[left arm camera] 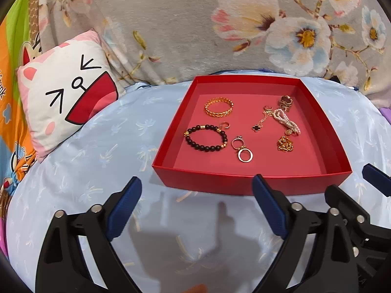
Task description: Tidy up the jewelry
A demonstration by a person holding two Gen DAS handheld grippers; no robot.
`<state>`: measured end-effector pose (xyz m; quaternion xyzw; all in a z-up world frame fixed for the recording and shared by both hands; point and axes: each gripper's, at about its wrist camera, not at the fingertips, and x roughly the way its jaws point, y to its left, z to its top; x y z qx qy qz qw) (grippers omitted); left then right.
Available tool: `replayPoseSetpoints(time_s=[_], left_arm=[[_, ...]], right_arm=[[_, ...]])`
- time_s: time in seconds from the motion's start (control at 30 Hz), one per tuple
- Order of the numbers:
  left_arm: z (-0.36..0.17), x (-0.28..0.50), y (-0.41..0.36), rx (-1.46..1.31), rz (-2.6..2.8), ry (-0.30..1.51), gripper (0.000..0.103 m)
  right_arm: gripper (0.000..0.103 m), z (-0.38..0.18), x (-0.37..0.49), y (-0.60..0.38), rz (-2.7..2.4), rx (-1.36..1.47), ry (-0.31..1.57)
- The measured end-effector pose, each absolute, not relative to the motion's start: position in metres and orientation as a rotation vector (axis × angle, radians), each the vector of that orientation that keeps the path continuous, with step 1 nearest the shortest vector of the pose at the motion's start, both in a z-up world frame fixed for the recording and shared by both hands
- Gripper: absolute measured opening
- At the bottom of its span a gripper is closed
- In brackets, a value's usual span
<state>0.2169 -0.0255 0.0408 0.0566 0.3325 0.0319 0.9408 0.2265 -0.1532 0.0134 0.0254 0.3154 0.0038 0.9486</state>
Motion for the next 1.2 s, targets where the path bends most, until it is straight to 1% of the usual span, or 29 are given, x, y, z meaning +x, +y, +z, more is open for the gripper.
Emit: replayPoseSetpoints(time_s=[0.03,0.33,1.2], left_arm=[[0.0411,0.2168,-0.0247,0.113,0.067,0.678,0.093],[0.0398,0.2175,-0.0211,0.108,0.067,0.691,0.097],[0.0352,0.2183,-0.0207,0.095,0.063,0.712,0.097]], right_arm=[[0.076,0.0134,0.2262,-0.1536,0.005,0.054,0.639],[0.082,0.0122,0.2266,-0.1540,-0.015,0.038,0.634],[0.084,0.0115,0.2273,-0.1562,-0.026,0.020,0.632]])
